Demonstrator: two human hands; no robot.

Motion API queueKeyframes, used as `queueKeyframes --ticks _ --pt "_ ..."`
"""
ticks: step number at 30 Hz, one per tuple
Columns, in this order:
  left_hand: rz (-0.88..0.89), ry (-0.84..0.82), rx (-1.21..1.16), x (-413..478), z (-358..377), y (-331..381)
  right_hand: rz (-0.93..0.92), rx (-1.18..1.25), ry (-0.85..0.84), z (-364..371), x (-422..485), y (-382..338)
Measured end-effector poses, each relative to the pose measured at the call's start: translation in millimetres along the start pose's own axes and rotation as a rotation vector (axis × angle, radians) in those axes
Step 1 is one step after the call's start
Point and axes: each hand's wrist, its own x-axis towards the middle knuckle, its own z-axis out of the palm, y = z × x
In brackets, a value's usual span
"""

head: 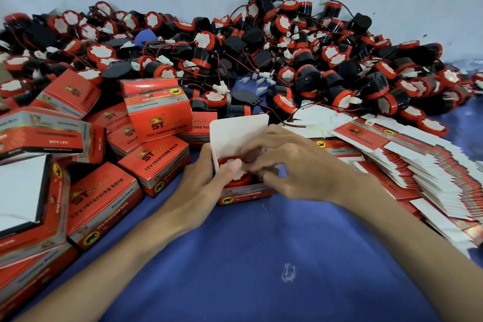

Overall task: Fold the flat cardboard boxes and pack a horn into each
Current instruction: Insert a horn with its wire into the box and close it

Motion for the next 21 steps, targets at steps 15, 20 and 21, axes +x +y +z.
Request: queueKeyframes --ticks 15,20,21 --pt "-0.219 0.044 0.051 7.4 -2.1 6.4 0.389 0.157 -0.192 -66.1 -6.3 -9.9" --pt "-0.23 0.028 0.001 8.7 -0.9 9.5 0.376 0.39 0.226 -41.4 6.7 -34.2" --pt "-0.223 0.028 0.003 8.3 -0.6 9.5 0.371 0.326 0.27 -32.1 9.9 -35.7"
